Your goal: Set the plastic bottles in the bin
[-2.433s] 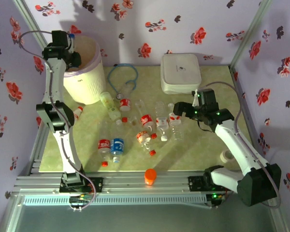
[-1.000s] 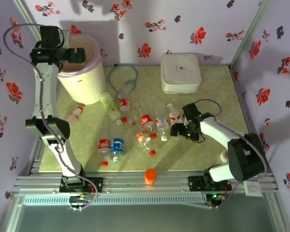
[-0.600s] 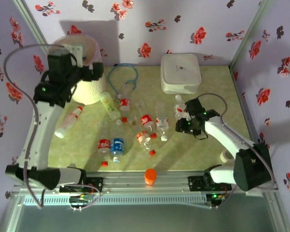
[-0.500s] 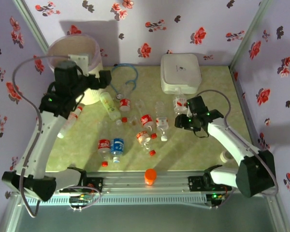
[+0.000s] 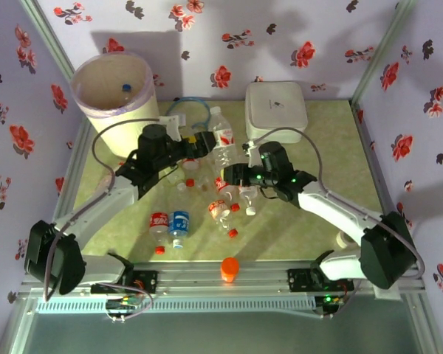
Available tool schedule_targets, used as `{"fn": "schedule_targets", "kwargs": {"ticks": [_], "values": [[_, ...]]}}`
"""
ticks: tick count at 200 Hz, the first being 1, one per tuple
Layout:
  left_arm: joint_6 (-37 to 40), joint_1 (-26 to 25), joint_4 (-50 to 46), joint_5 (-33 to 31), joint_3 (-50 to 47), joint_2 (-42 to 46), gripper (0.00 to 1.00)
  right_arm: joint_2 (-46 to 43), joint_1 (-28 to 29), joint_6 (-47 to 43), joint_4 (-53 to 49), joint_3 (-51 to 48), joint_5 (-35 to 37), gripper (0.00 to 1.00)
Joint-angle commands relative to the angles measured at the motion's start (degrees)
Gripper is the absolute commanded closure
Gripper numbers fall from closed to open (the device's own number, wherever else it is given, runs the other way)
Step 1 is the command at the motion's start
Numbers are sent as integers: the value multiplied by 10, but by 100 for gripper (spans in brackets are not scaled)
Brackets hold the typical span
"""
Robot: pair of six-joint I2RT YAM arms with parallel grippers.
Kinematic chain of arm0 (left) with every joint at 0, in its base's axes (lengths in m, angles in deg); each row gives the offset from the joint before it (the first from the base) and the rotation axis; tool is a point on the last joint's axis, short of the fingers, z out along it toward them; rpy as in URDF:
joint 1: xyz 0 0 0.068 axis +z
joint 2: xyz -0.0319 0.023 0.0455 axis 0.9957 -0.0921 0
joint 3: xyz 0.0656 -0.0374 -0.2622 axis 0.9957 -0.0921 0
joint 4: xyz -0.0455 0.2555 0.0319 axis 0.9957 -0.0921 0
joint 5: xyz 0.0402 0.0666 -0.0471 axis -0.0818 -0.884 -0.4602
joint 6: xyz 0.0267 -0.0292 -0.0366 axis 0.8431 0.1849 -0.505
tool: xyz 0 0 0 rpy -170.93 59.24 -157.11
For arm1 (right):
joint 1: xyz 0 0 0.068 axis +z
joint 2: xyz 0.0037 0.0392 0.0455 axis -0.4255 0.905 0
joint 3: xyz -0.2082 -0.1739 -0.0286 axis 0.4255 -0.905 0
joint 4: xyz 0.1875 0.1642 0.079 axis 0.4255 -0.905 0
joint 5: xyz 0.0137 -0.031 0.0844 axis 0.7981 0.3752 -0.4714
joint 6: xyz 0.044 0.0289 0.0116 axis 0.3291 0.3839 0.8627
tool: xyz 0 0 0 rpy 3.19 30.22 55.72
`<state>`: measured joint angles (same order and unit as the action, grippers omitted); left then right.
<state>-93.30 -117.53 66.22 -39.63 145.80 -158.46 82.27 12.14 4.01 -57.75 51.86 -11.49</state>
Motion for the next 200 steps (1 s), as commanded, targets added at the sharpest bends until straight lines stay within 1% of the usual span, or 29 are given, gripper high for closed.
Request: {"fn": "schedule_targets", "kwargs": {"ticks": [1, 16, 33, 49, 60, 79, 100, 112, 122, 135, 151, 167, 175, 200], "values": [[-30, -18, 77, -4, -10, -25, 0, 14, 15, 6, 62, 23, -14, 51], [-38, -28, 75, -19, -15, -42, 0, 21, 23, 11, 77, 24, -16, 51], [-31, -40, 54, -47, -14, -53, 0, 28, 26, 15, 89, 24, -17, 51], [-29, -44, 43, -52, -11, -60, 5, 35, 27, 13, 94, 26, -17, 51], [-35, -45, 46, -53, -12, -62, 13, 39, 26, 12, 96, 27, -15, 52], [-38, -46, 46, -52, -11, -65, 23, 43, 27, 9, 103, 26, -5, 52], [-34, -46, 34, -51, -5, -68, 38, 48, 27, 9, 114, 24, 0, 52], [-30, -46, 25, -51, -1, -69, 44, 50, 27, 8, 114, 24, 2, 52], [-26, -47, 20, -51, 4, -70, 47, 51, 27, 5, 113, 24, 4, 50], [-22, -46, 14, -51, 11, -73, 47, 48, 26, 1, 107, 24, 8, 45], [-16, -46, 6, -52, 19, -75, 48, 44, 27, -8, 95, 25, 16, 34], [-8, -43, -2, -52, 25, -78, 48, 36, 25, -28, 61, 34, 25, 11], [-5, -40, -7, -52, 28, -79, 48, 29, 25, -40, 40, 38, 34, 2], [15, -27, -31, -52, 51, -83, 49, -14, 14, -66, -10, 31, 67, 1]]}}
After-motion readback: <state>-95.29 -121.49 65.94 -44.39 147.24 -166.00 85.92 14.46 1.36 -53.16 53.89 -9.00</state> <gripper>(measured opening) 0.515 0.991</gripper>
